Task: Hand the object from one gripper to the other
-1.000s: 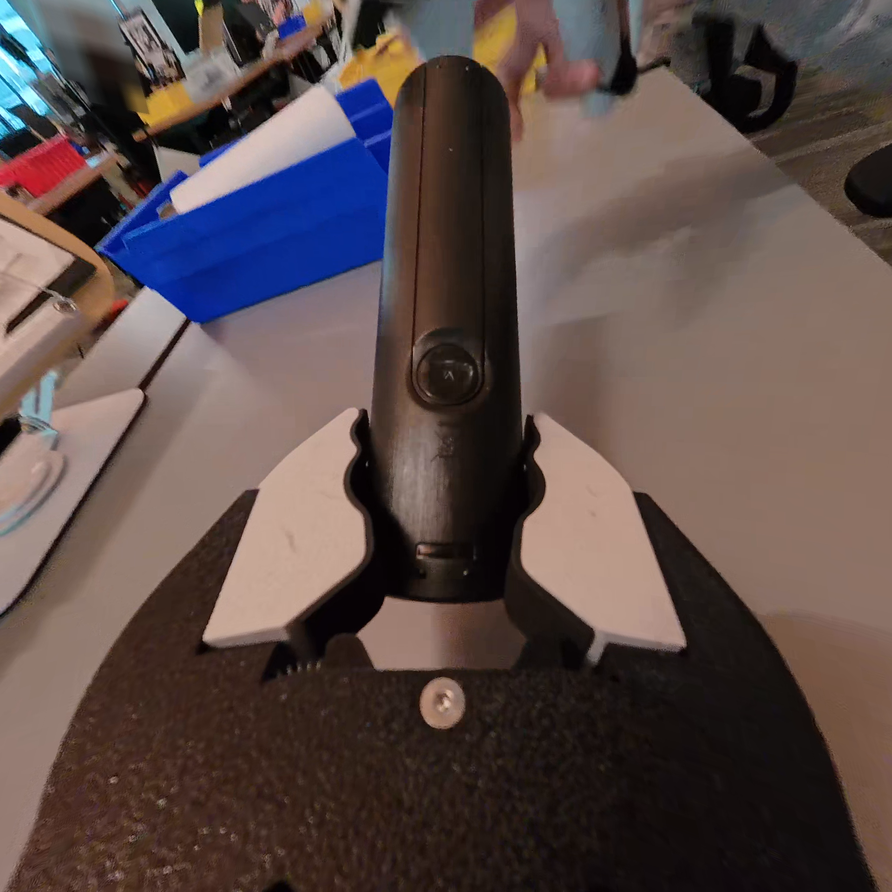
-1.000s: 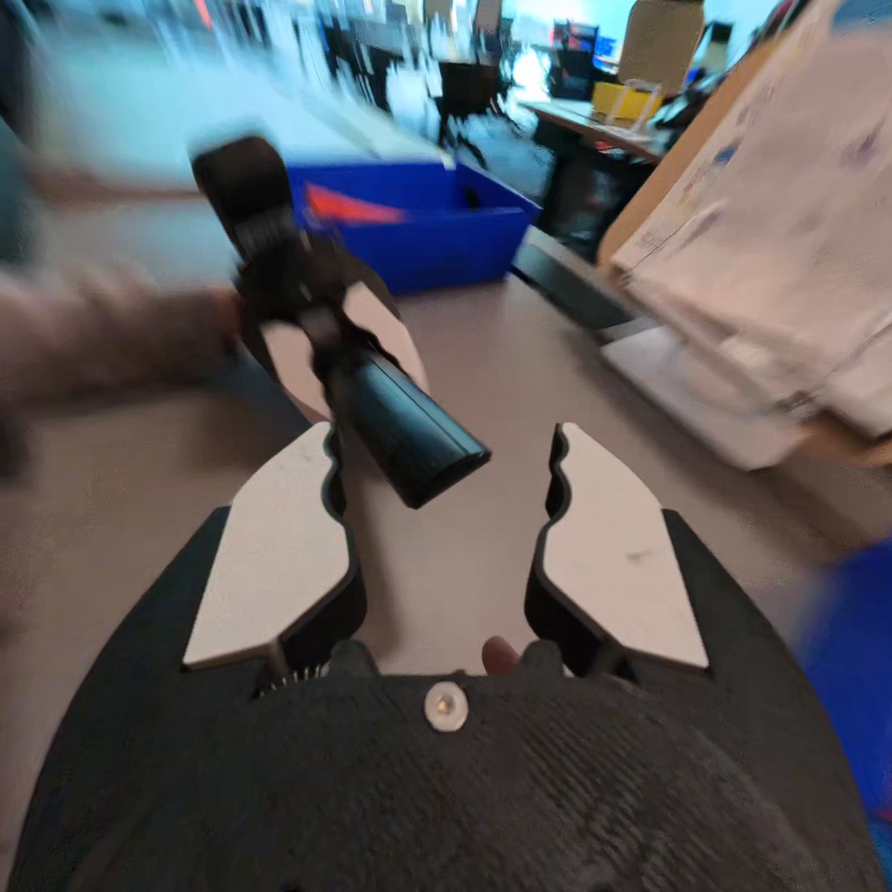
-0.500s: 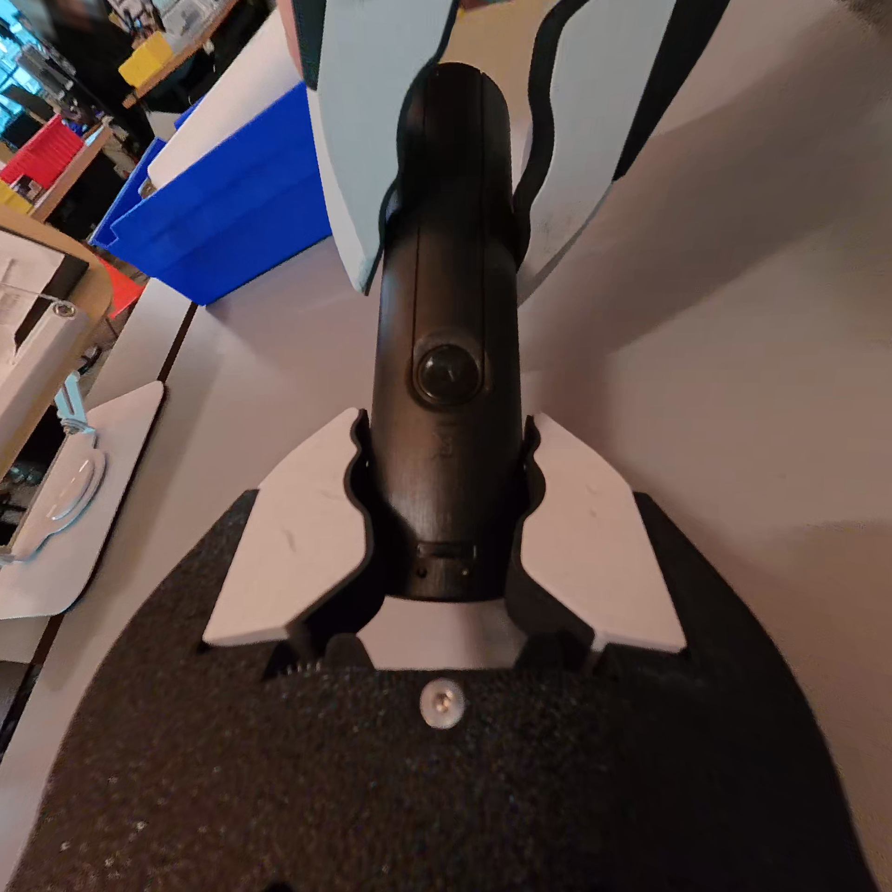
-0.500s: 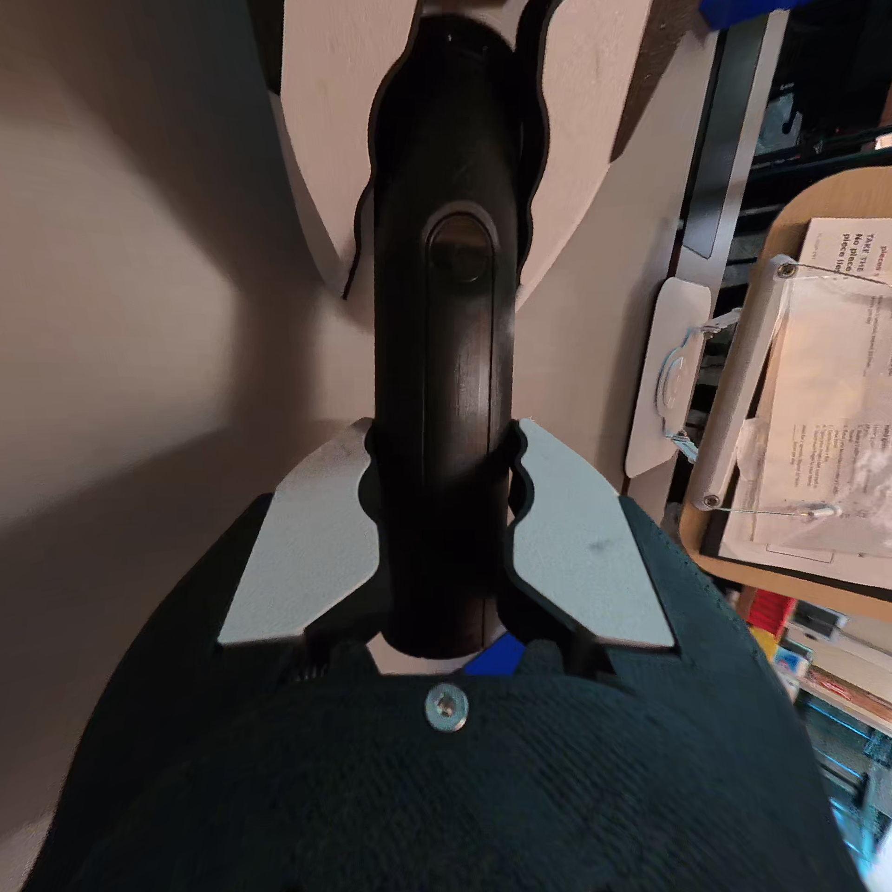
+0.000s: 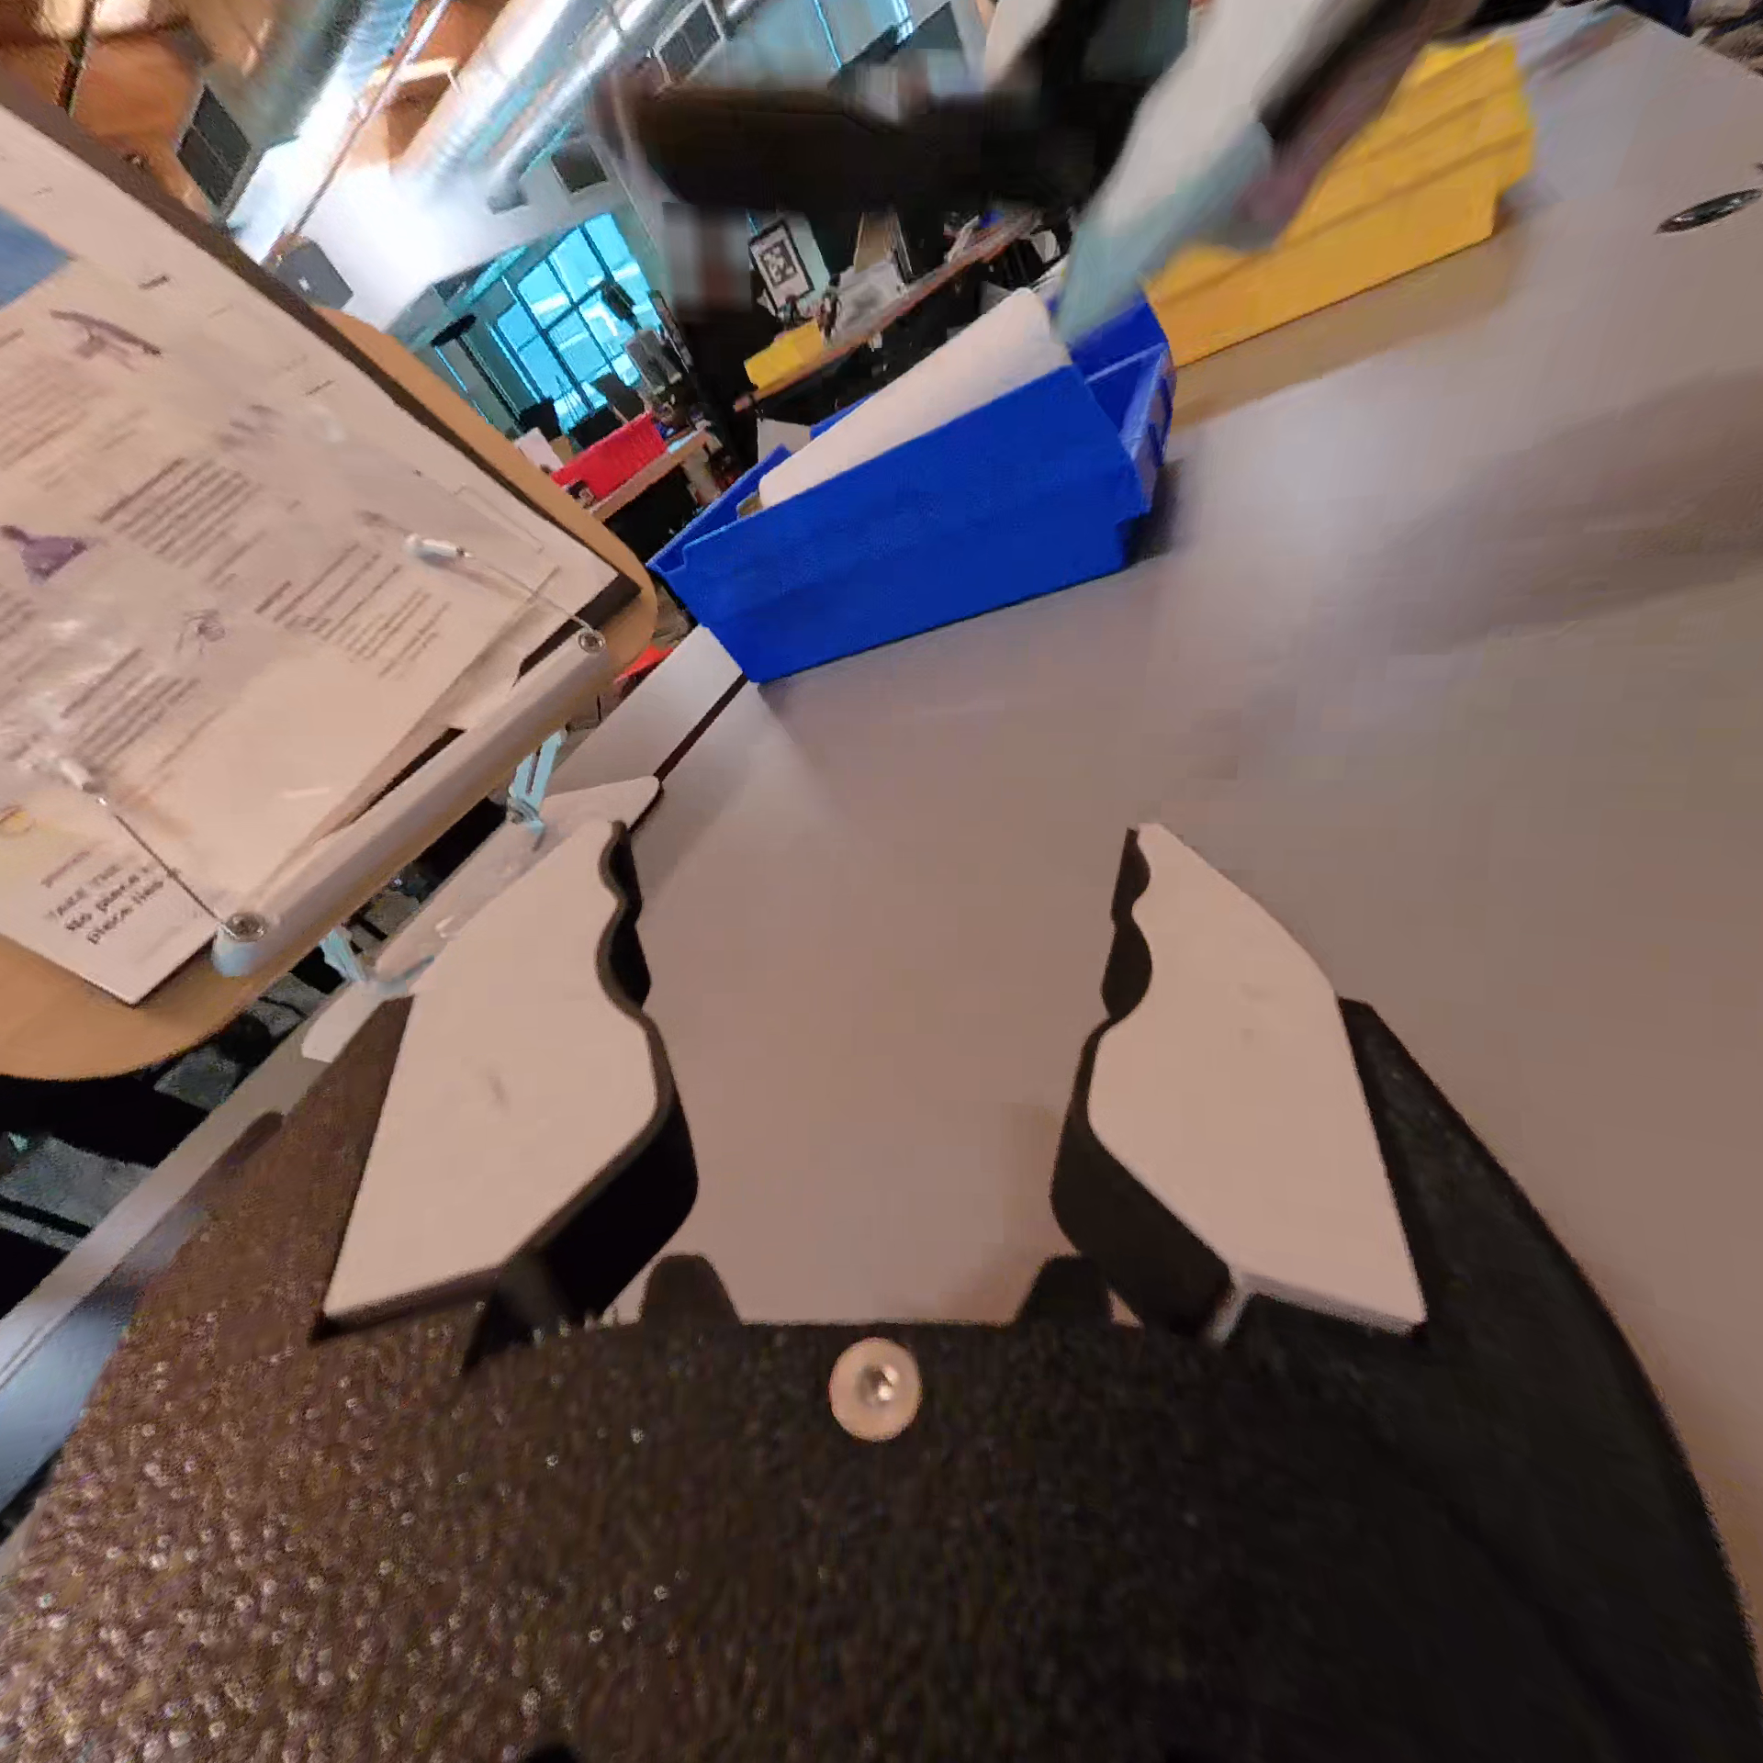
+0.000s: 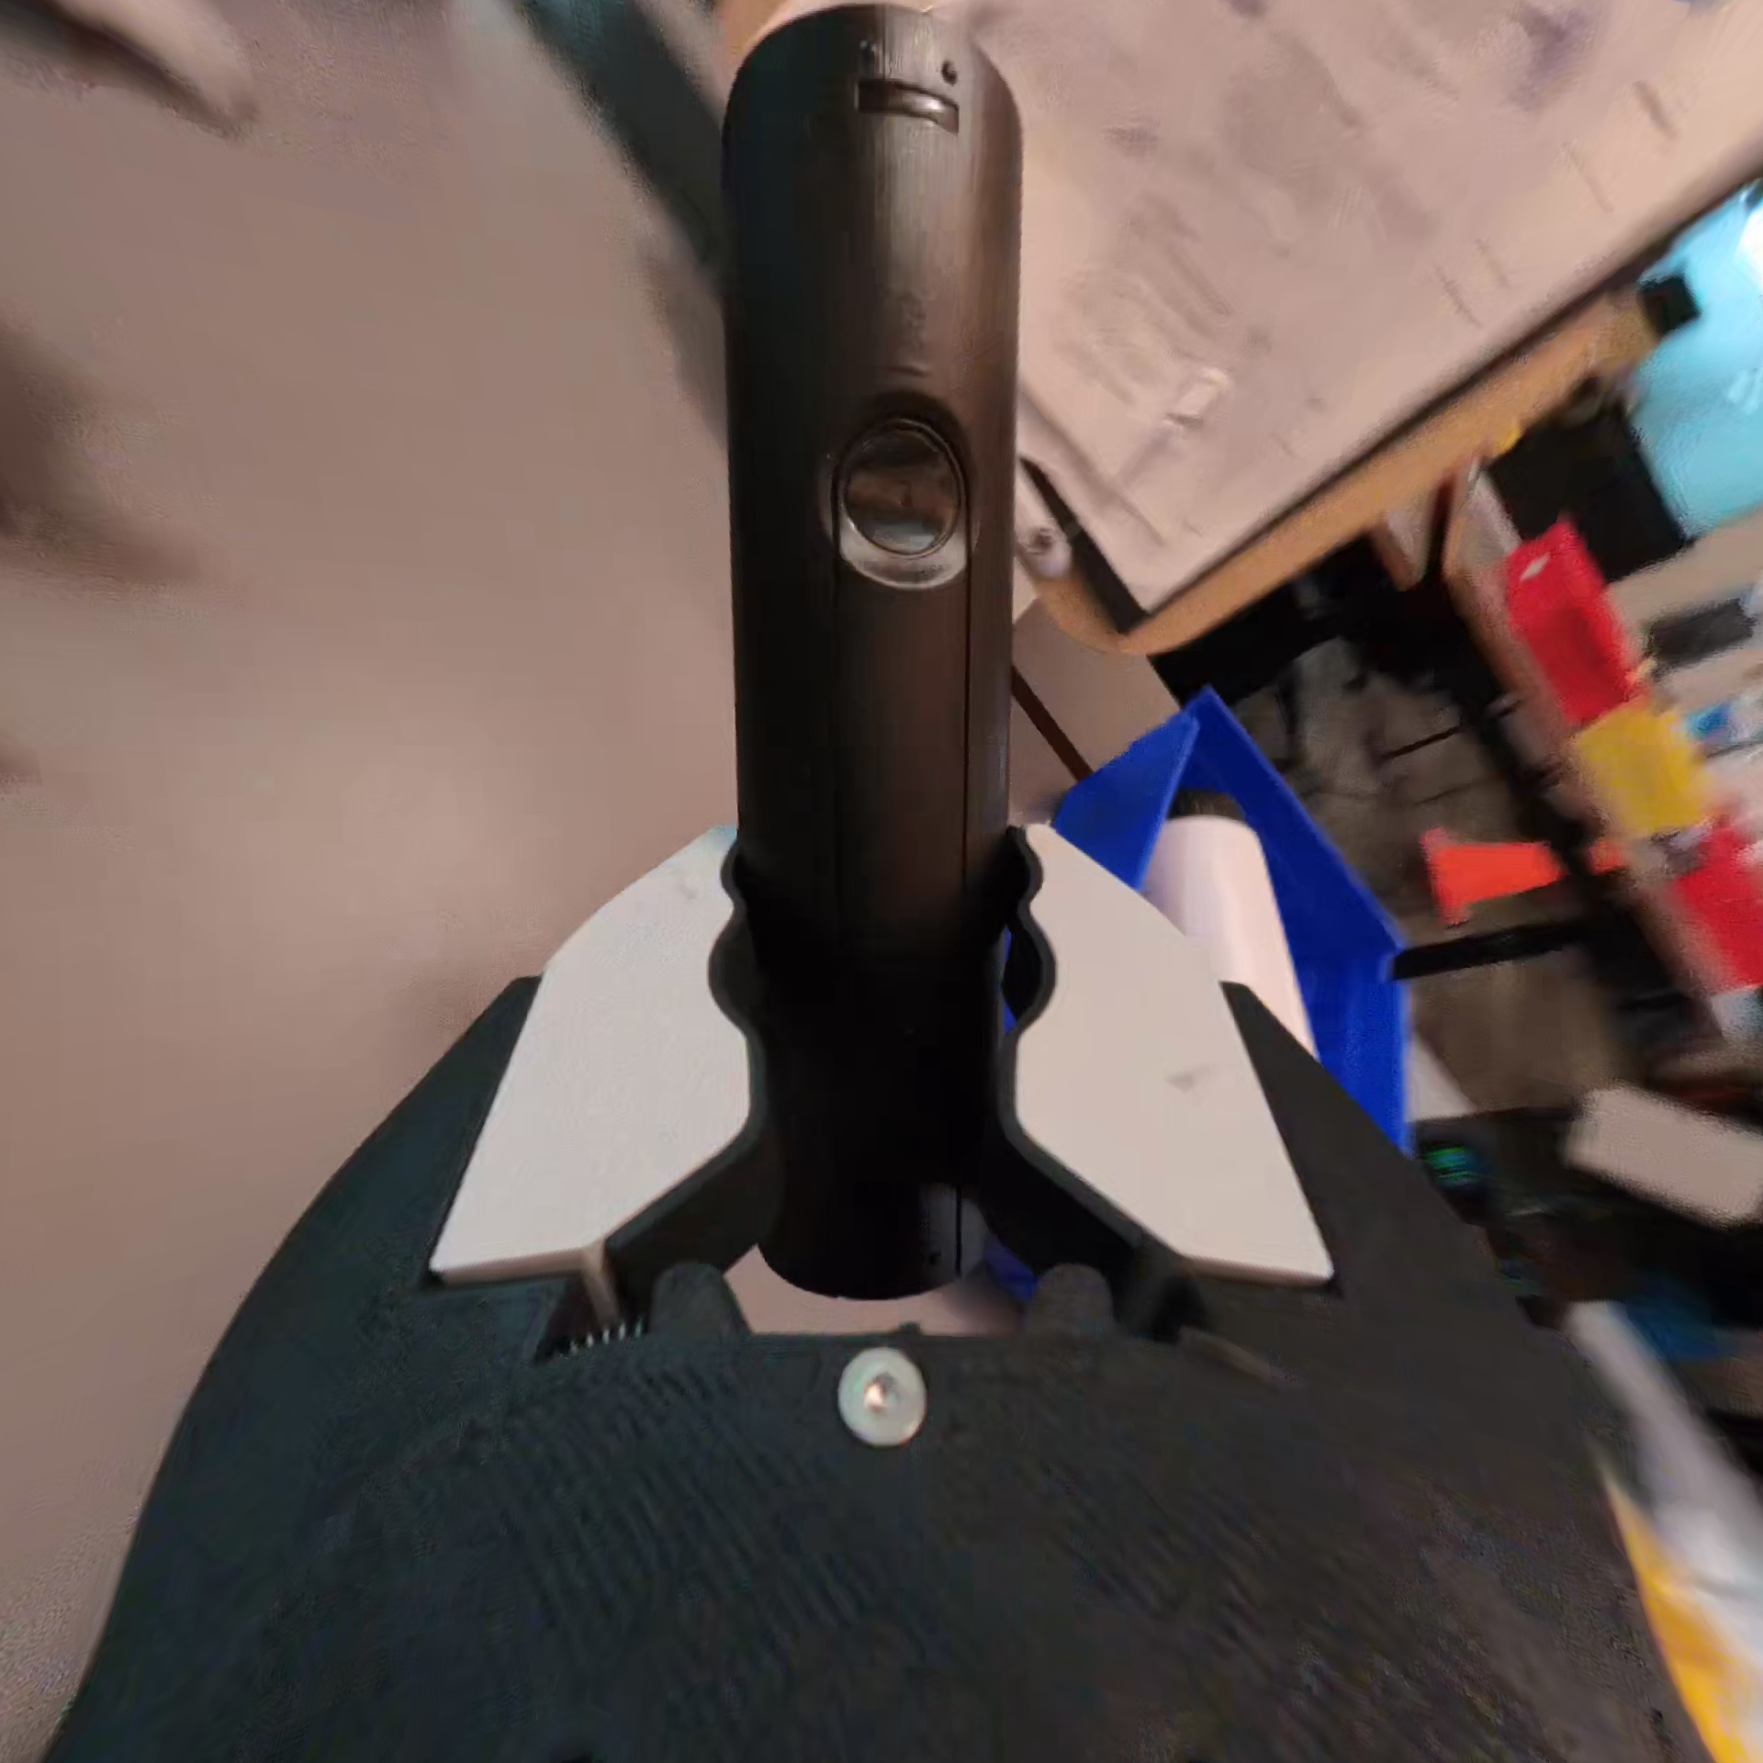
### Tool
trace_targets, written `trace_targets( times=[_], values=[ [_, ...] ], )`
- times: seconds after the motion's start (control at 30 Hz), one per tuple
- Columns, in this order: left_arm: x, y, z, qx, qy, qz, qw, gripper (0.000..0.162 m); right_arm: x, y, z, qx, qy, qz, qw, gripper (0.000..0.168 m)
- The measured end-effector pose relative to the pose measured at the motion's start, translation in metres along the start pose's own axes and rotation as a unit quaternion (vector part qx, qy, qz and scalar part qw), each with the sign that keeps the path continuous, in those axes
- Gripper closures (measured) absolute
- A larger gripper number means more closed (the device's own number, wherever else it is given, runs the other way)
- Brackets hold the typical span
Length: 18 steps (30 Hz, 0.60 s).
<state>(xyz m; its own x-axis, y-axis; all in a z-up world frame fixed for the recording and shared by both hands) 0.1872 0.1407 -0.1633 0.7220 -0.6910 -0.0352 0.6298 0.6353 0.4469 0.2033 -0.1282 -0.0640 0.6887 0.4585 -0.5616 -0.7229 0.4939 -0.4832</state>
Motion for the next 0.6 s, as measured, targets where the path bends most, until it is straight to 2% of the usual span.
trace_targets(
  times=[0.1,0.17,0.27,0.37,0.43,0.53,0.6],
  values=[
    [0.001,-0.001,-0.002,-0.025,0.001,-0.015,1.0,0.073,-0.021,-0.055,-0.024,0.182,-0.067,0.077,0.978,0.118],
    [0.002,-0.002,-0.003,-0.032,0.0,-0.022,0.999,0.077,-0.022,-0.087,-0.044,0.276,-0.061,0.121,0.952,0.117],
    [0.002,-0.004,-0.005,-0.022,0.006,-0.026,0.999,0.083,-0.006,-0.123,-0.078,0.382,-0.014,0.14,0.913,0.117],
    [0.002,-0.003,-0.006,-0.029,0.005,-0.028,0.999,0.085,0.021,-0.133,-0.097,0.426,0.038,0.173,0.887,0.117],
    [0.002,-0.002,-0.006,-0.034,0.004,-0.028,0.999,0.086,0.038,-0.137,-0.103,0.449,0.061,0.167,0.876,0.117],
    [0.001,0.001,-0.007,-0.048,0.001,-0.026,0.999,0.088,0.06,-0.139,-0.107,0.449,0.095,0.157,0.875,0.118],
    [0.0,0.002,-0.008,-0.053,0.003,-0.025,0.998,0.088,0.07,-0.138,-0.107,0.461,0.085,0.158,0.869,0.117]
  ],
)
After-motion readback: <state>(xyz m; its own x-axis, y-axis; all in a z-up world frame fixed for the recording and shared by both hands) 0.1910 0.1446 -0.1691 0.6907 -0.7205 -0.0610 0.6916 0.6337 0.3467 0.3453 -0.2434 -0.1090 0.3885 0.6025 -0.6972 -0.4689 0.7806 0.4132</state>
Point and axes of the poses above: each gripper's, where its closed fingertips meet, x out along the fingers, z out of its top, y = z × x across the jaws, the point moved 9 cm from there along -x, back along the fingers, and after that the axes turned 10 degrees about z, right-handed, at the moved point
